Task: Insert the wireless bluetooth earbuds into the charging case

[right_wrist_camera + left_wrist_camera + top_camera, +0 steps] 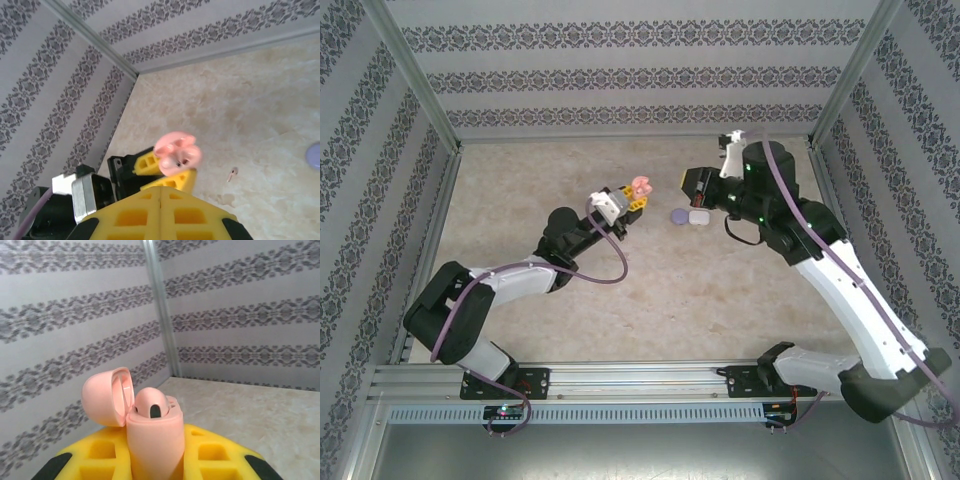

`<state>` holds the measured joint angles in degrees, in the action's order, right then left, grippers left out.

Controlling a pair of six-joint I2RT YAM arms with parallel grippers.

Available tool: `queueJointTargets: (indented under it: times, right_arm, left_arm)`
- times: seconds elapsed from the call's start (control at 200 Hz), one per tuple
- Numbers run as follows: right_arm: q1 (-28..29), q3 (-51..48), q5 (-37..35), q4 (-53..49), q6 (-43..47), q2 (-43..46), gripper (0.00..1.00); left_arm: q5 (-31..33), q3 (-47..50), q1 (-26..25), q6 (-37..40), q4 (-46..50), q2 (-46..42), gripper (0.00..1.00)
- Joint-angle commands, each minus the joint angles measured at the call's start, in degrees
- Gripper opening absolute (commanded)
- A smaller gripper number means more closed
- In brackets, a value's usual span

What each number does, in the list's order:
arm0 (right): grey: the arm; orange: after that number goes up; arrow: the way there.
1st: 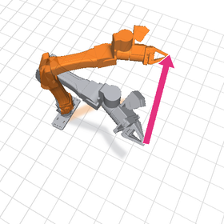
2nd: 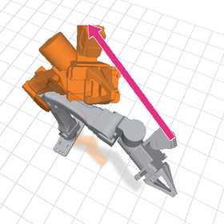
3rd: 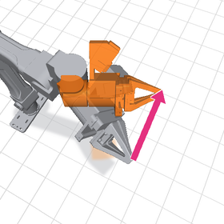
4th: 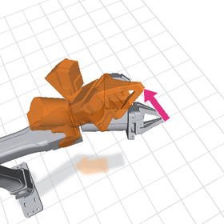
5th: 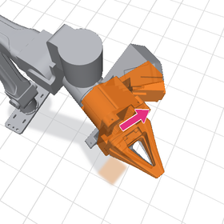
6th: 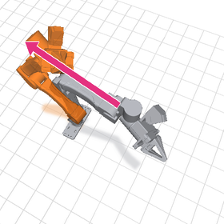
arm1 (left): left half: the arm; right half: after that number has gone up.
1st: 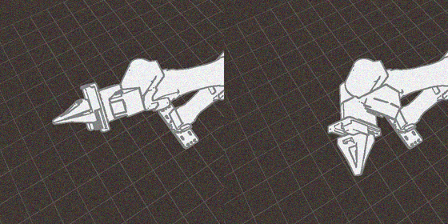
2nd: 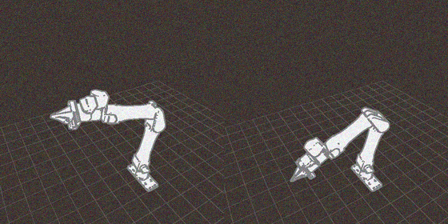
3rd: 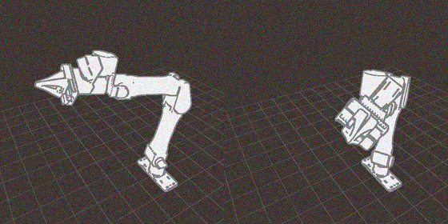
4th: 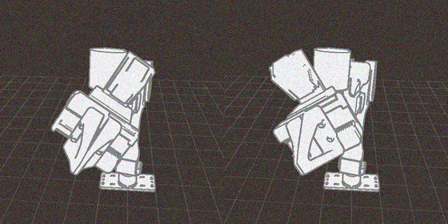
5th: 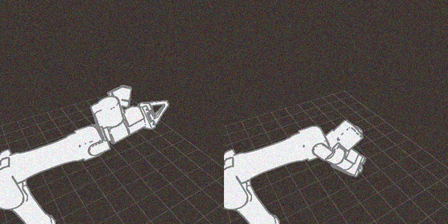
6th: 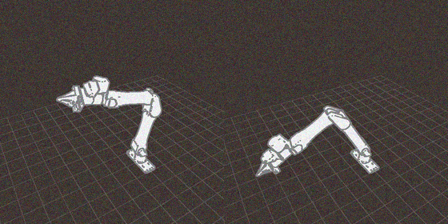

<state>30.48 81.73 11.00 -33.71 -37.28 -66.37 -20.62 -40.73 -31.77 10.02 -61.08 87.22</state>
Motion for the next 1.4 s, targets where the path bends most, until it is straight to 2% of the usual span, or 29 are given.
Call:
queueJointTargets:
  times: [0.0, 0.055, 0.11, 0.275, 0.42, 0.634, 0.874, 1.394]
  right_arm:
    - [-0.59, -4.58, -2.29, -0.74, -0.71, -2.42, 0.20]
    - [-0.43, -6.32, -2.68, -0.12, -0.05, -4.73, 0.31]
    - [0.04, -7.58, -2.79, 0.89, 0.67, -7.52, 0.38]
    - [2.56, -6.31, -5.56, 1.03, 2.68, -19.70, 0.47]
    - [5.14, -1.48, -7.38, 0.55, -4.80, -31.57, 0.52]
    - [8.23, 10.08, -11.36, -3.72, -16.36, -46.85, 0.51]
    - [9.25, 18.79, -13.70, -8.71, -22.71, -56.26, 0.48]
    - [11.44, 35.61, -17.86, -20.30, -24.32, -70.13, 0.41]
  left_arm:
    - [2.98, 1.46, 2.82, -2.96, -5.19, -4.70, 0.00]
    - [3.98, 2.41, 4.31, -4.13, -5.15, -6.43, 0.00]
    - [4.82, 3.20, 5.80, -5.24, -4.57, -8.22, 0.00]
    - [7.55, 5.24, 9.27, -7.03, -2.47, -13.36, 0.00]
    - [9.27, 6.14, 10.76, -6.94, -0.30, -16.63, 0.00]
    - [10.20, 6.54, 12.38, -8.09, -0.36, -17.83, 0.00]
    - [10.47, 6.52, 14.26, -8.33, -0.88, -18.13, 0.00]
    - [9.72, 6.74, 16.22, -10.29, -3.87, -17.27, 0.00]
